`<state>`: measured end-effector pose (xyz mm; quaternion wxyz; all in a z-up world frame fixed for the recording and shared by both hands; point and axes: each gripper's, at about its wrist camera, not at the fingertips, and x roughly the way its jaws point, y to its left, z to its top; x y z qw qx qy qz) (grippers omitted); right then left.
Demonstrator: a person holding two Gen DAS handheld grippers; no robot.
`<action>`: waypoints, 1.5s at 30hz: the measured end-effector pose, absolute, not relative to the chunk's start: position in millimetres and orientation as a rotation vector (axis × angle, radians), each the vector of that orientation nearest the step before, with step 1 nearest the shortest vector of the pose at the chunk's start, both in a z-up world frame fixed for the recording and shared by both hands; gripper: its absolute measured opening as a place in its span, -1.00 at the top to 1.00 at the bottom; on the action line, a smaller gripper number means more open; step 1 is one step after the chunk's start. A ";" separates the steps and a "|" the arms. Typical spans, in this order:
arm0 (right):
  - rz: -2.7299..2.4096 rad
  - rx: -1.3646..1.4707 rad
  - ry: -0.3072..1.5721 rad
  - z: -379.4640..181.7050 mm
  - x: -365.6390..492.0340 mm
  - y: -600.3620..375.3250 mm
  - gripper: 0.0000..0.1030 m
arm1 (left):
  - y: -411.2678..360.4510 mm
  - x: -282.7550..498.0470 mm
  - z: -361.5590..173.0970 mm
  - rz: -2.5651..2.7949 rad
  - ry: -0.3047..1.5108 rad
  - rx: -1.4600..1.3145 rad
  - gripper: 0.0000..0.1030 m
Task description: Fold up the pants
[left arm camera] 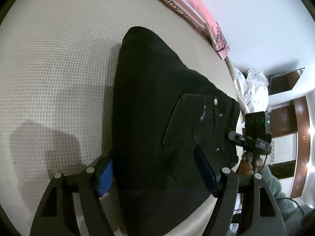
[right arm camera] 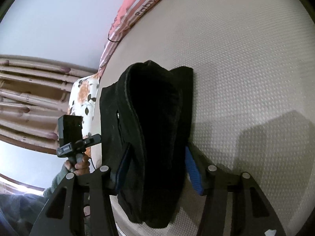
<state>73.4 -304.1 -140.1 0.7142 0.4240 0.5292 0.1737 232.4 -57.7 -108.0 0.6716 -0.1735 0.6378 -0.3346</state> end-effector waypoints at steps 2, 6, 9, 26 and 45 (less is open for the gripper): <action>0.400 0.954 1.174 -143.0 76.4 -304.6 0.08 | -57.7 232.8 -108.3 -0.760 1.429 -0.392 -0.43; 0.416 0.967 1.161 -146.4 83.0 -302.4 0.16 | -60.9 232.2 -107.7 -0.755 1.410 -0.379 -0.44; 0.400 0.951 1.143 -145.1 80.4 -299.7 0.24 | -65.1 226.1 -103.6 -0.738 1.378 -0.328 -0.44; 0.236 0.893 1.076 -124.2 77.2 -275.8 0.45 | -98.6 188.0 -83.0 -0.510 1.182 0.044 0.38; 0.266 0.830 1.047 -82.0 104.3 -228.5 0.55 | -81.1 185.6 -52.9 -0.458 1.115 0.106 0.68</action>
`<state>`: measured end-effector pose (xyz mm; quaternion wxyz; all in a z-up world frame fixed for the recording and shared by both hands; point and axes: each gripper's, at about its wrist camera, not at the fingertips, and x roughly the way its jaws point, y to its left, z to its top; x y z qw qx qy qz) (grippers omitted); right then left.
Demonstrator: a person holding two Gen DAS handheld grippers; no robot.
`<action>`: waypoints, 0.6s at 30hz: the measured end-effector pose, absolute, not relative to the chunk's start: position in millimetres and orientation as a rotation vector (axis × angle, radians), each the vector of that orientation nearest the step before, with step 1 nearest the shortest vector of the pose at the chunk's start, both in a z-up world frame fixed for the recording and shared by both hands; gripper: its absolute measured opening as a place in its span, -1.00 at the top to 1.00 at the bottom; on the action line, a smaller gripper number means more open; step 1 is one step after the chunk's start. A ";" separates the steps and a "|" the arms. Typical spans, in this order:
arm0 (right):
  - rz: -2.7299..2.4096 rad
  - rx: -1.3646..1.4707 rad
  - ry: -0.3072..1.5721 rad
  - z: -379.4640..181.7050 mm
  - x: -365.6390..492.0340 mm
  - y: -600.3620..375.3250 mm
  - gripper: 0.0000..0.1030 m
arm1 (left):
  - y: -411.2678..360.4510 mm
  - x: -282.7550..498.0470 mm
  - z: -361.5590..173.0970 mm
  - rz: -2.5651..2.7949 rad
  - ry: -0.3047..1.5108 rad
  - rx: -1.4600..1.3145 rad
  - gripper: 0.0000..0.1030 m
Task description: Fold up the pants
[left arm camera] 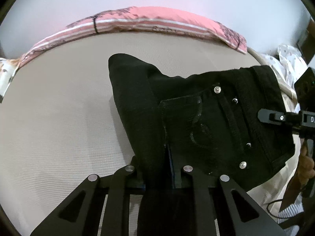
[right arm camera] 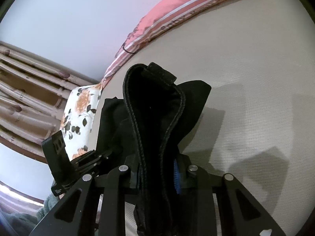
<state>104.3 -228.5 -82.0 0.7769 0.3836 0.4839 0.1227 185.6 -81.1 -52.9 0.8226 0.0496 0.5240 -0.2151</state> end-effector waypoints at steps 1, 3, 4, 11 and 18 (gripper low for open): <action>0.273 0.835 1.049 -83.0 109.8 -225.0 0.55 | -77.5 188.1 -51.8 -0.456 1.114 0.102 0.68; 0.290 0.838 1.053 -85.1 120.0 -218.9 0.55 | -66.9 196.7 -48.2 -0.448 1.108 0.082 0.69; 0.299 0.842 1.054 -86.7 126.4 -216.0 0.55 | -62.6 200.7 -47.2 -0.440 1.107 0.080 0.69; 0.340 0.843 1.057 -91.1 176.2 -202.5 0.55 | -40.2 248.2 -38.3 -0.392 1.089 0.086 0.69; 0.341 0.820 1.043 -95.0 234.8 -207.5 0.55 | -32.7 308.2 -35.1 -0.364 1.065 0.097 0.69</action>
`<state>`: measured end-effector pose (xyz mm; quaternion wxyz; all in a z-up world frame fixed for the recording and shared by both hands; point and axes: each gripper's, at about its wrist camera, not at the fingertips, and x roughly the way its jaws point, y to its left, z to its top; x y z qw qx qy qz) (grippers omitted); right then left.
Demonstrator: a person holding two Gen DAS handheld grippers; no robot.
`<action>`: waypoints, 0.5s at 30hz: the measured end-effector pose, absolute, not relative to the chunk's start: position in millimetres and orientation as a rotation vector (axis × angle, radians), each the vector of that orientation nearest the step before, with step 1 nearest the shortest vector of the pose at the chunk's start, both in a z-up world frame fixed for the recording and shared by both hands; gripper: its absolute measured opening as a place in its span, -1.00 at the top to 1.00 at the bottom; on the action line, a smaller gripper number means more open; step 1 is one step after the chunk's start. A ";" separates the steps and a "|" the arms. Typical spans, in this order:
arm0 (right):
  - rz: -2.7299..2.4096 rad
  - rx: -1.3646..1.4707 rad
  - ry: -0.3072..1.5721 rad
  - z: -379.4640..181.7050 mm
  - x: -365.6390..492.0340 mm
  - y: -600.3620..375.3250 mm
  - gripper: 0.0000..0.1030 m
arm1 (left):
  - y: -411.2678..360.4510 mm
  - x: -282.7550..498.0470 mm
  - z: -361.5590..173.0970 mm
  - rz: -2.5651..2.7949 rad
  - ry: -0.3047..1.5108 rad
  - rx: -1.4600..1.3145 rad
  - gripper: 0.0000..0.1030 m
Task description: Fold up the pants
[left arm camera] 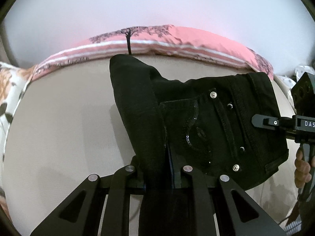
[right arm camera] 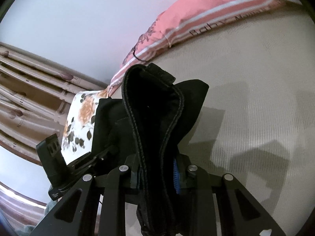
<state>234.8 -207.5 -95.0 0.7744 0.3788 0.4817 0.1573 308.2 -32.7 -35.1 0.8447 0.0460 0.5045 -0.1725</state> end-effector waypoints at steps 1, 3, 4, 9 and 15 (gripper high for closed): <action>0.336 0.817 1.042 -95.8 242.7 -209.0 0.55 | -33.0 317.0 -35.7 -0.364 1.058 0.099 0.69; 0.324 0.804 1.043 -98.0 257.1 -212.9 0.56 | -32.6 334.1 -38.9 -0.365 1.054 0.097 0.69; 0.317 0.799 1.044 -99.6 264.8 -215.2 0.56 | -31.8 340.7 -40.6 -0.365 1.057 0.088 0.69; 0.289 0.783 1.042 -108.8 289.2 -223.7 0.56 | -31.6 371.6 -54.5 -0.372 1.063 0.064 0.69; 0.210 0.749 1.071 -138.1 287.1 -231.7 0.38 | -30.4 375.5 -85.8 -0.348 1.075 0.093 0.39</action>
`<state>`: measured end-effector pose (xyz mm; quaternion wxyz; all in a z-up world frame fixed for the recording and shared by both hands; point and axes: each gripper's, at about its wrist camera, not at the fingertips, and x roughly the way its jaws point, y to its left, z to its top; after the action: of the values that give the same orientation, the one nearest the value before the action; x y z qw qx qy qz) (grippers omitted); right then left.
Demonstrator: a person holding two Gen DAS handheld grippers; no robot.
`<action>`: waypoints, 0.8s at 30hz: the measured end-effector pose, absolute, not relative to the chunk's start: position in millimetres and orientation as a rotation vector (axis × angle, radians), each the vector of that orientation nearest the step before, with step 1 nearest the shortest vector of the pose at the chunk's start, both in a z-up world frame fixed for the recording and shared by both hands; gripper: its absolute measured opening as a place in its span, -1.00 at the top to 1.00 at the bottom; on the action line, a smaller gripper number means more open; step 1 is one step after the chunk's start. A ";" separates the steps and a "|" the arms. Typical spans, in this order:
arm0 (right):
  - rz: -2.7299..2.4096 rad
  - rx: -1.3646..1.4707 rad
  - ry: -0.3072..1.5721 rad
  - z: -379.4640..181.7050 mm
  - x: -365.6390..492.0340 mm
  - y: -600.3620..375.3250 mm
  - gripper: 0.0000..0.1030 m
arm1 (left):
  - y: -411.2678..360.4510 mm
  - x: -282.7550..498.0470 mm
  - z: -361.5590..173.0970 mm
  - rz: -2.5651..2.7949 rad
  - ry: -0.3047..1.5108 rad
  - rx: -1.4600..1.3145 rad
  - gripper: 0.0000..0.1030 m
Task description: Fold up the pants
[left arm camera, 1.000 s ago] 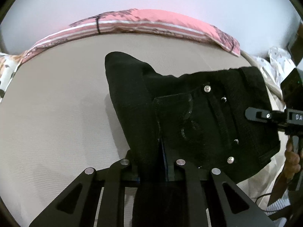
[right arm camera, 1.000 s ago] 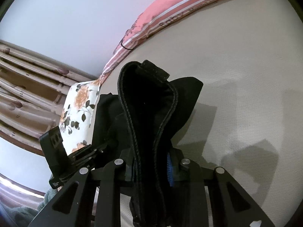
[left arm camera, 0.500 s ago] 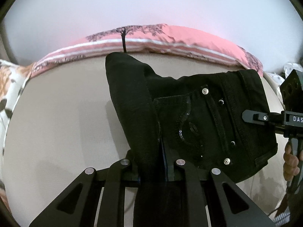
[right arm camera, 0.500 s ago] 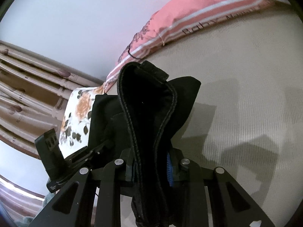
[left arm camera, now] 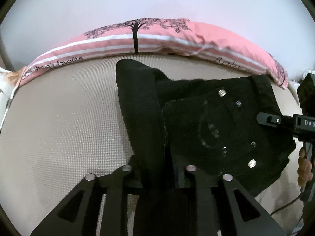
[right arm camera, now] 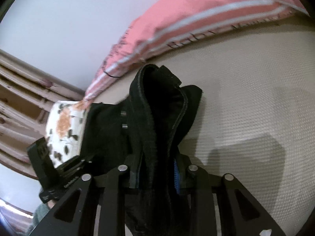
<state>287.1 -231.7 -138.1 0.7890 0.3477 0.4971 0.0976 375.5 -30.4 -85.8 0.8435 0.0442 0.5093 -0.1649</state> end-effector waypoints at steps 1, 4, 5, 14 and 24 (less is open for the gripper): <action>0.188 0.749 1.079 -142.7 284.8 -233.6 0.14 | -30.0 374.2 -88.7 -0.341 1.072 0.097 0.34; 0.166 0.736 1.069 -148.7 276.5 -237.8 0.13 | -29.0 369.5 -94.4 -0.311 1.063 0.111 0.01; 0.159 0.724 1.071 -147.8 275.3 -237.8 0.13 | -28.1 366.5 -94.4 -0.302 1.056 0.115 -0.07; 0.076 0.556 1.056 -124.1 231.6 -218.8 -0.08 | -26.5 310.1 -78.2 -0.212 1.015 0.207 -0.16; -0.059 0.307 0.902 -61.7 159.6 -176.3 -0.25 | -13.9 234.0 -43.2 -0.108 0.950 0.180 -0.37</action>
<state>159.6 -176.3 -61.7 0.8882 0.1476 0.4343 -0.0285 234.0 -13.9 -43.2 0.8840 0.0864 0.4565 -0.0518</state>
